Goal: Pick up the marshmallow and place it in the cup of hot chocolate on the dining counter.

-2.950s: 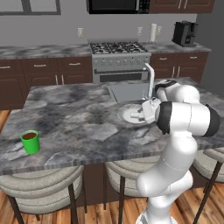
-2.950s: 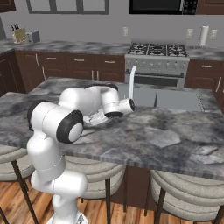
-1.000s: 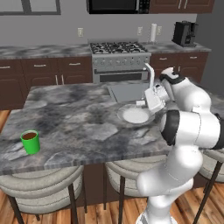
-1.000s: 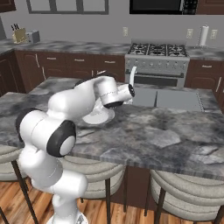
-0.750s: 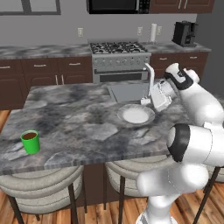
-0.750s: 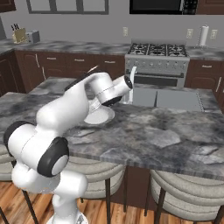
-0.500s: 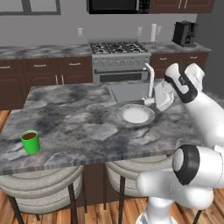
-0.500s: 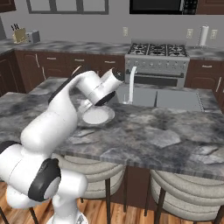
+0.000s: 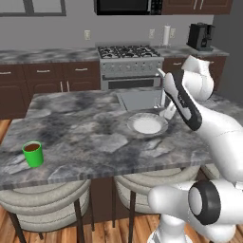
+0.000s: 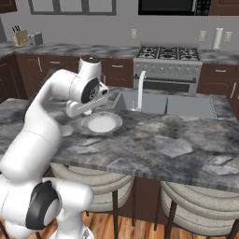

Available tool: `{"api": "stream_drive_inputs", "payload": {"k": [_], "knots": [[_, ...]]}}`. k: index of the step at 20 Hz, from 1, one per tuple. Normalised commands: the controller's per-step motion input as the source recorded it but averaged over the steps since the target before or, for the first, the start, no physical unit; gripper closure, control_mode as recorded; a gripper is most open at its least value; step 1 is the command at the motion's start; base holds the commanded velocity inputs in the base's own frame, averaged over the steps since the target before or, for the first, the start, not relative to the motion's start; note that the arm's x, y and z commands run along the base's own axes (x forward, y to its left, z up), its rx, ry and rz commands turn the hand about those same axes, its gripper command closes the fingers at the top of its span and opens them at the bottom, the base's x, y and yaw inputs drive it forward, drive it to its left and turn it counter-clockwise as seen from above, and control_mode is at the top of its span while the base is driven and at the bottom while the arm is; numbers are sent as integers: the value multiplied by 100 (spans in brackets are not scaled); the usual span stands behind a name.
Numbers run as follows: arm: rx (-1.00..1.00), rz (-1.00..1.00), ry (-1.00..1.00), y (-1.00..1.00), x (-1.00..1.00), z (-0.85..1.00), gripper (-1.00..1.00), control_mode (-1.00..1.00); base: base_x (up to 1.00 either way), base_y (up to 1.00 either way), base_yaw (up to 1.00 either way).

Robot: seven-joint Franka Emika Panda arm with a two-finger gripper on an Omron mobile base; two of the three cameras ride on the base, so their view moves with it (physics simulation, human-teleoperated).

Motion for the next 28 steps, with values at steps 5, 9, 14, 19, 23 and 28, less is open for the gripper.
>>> {"api": "stream_drive_inputs", "payload": {"k": [5, 9, 14, 19, 23, 28], "knots": [[-26, -32, 45, 0, -29, 21, 100, -100, 0, 0, 0], [-20, -31, 30, 0, -34, 5, 100, -100, 0, 0, 0], [-2, -35, 6, 0, -26, 0, 100, -100, 0, 0, 0], [-2, -32, 2, 0, -41, -2, 100, -100, 0, 0, 0], [-9, -29, 14, 0, -32, 0, 100, -100, 0, 0, 0], [-1, -15, 2, 0, -20, 0, 100, -100, 0, 0, 0]]}}
